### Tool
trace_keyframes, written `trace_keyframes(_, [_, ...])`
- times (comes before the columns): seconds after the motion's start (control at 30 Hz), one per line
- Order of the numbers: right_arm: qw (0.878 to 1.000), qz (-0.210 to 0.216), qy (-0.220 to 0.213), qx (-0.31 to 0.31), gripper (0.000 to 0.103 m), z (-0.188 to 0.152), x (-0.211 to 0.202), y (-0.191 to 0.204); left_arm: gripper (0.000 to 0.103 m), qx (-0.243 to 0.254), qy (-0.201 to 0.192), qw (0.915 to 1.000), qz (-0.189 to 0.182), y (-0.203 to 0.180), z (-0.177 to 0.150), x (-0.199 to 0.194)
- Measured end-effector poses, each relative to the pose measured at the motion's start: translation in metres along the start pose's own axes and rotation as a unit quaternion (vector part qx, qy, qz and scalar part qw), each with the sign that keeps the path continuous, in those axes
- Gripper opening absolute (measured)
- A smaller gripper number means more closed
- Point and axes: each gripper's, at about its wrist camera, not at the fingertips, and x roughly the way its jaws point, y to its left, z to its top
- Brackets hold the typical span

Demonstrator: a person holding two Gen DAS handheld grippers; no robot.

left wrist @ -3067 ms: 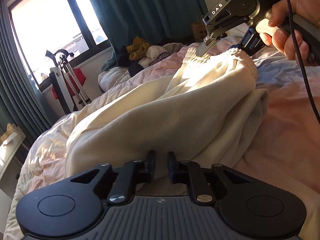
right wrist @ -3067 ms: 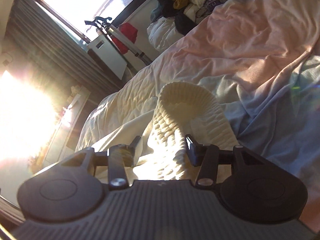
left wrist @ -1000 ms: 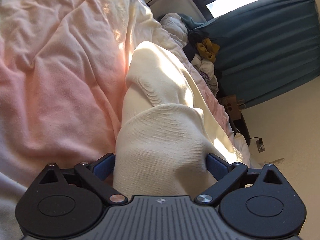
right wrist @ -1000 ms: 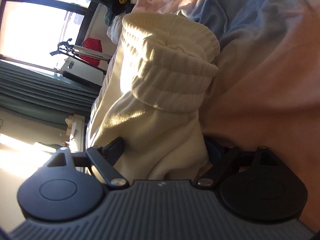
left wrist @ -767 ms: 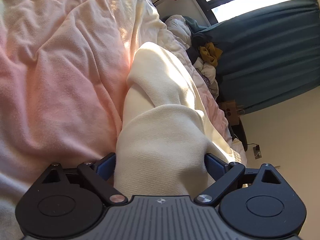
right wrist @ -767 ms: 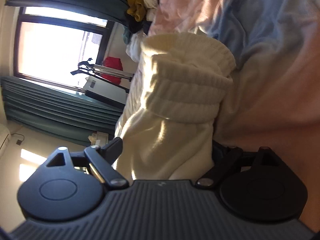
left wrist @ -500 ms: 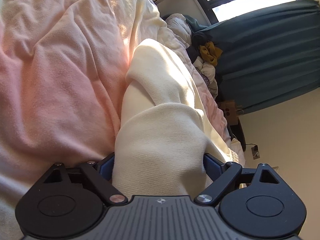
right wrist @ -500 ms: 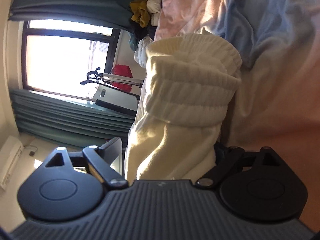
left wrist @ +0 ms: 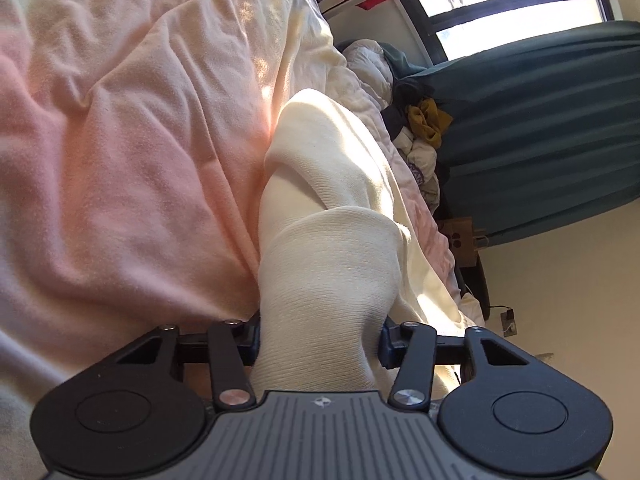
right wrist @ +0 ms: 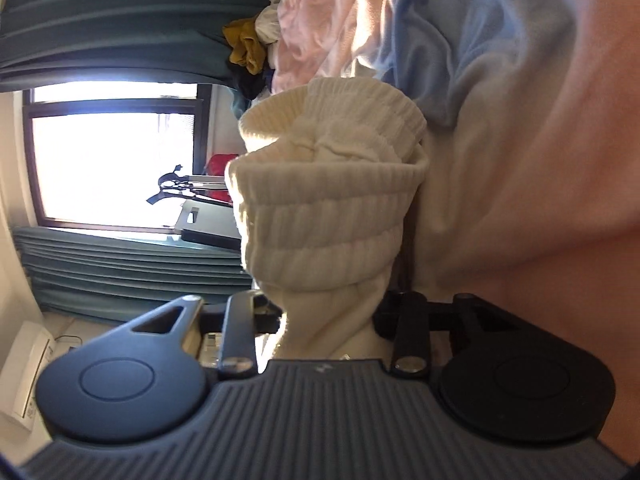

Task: Fold clothes
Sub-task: 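Grasp the folded garment with both grippers and lift it off the bed, then carry the held garment with both grippers toward the pillows beside the phone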

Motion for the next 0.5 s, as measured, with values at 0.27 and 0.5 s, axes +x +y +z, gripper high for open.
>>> trace_keyframes(0.27, [0.998,0.062,0.005,0.001,0.033,0.001,-0.029,0.025,0.045,0.002,-0.03,0.9995,-0.002,-0.046,-0.01,-0.042])
trace_keyframes(0.5, [0.994,0.103,-0.022,0.002,0.033,0.015,-0.085,0.048,0.043,0.024,-0.028,0.9985,-0.039,-0.116,-0.042,-0.069])
